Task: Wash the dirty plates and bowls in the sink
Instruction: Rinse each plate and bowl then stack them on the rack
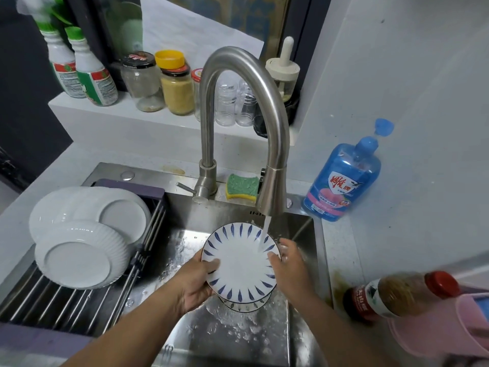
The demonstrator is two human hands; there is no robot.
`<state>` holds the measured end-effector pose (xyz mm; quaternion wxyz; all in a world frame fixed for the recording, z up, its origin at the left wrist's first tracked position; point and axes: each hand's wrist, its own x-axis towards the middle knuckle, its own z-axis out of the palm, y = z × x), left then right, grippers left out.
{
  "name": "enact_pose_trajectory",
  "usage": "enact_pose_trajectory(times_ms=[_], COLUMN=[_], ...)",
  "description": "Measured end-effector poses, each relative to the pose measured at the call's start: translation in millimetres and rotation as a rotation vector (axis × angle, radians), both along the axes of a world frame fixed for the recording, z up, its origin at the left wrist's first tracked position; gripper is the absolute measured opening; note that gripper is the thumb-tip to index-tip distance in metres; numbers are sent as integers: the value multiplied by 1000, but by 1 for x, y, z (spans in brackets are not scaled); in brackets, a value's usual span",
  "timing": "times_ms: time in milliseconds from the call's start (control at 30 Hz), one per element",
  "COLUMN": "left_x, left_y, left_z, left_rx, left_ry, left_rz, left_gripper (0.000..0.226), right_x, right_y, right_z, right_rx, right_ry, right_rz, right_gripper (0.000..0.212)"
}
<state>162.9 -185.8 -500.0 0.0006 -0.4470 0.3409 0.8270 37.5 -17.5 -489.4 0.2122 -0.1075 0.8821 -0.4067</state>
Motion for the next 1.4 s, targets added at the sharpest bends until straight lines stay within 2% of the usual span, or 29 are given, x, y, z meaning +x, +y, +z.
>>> enact_pose_trajectory(times_ms=[133, 300, 400, 500, 567, 667, 733, 867, 967, 1067, 1133, 1200, 1300, 1400], left_x=[-6, -7, -4, -3, -3, -2, 0, 10, 21, 38, 50, 57, 57, 54], left_y=[5, 12, 18, 21, 19, 9, 3, -11, -22, -34, -43, -50, -61, -74], left_z=[2, 0, -1, 4, 9, 18, 26, 39, 36, 28, 22, 20, 25, 40], left_rx=[-71, -224, -205, -107, -131, -283, -421, -566, -690, -810, -940, -1065, -1305, -1289], left_ry=[23, 20, 40, 102, 107, 63, 66, 115, 140, 195, 235, 292, 306, 321], left_rz=[59, -12, -95, -100, -71, -57, -101, -102, -158, -345, -514, -601, -554, -560], left_gripper=[21, 28, 33, 41, 44, 47, 49, 46, 56, 74, 79, 71, 33, 16], right_x=[-2, -1, -7, -17, -22, -15, -3, 8, 9, 9, 8, 5, 3, 7], right_y=[2, -2, -12, -17, -16, -12, -14, -27, -34, -34, -33, -34, -39, -40], right_z=[4, 34, 46, 48, 41, 30, 27, 22, 25, 33, 38, 44, 52, 58], right_rx=[187, 242, 338, 278, 197, 80, 6, -106, -94, -61, -71, -69, -68, -151], right_ry=[-61, 180, 235, 110, -28, -275, -367, -392, -354, -374, -487, -613, -728, -764], right_rz=[121, 139, 239, 164, 121, 21, -2, -7, -36, -45, -80, -117, -98, -43], right_gripper=[26, 32, 25, 30, 32, 23, 17, 18, 22, 24, 26, 27, 26, 26])
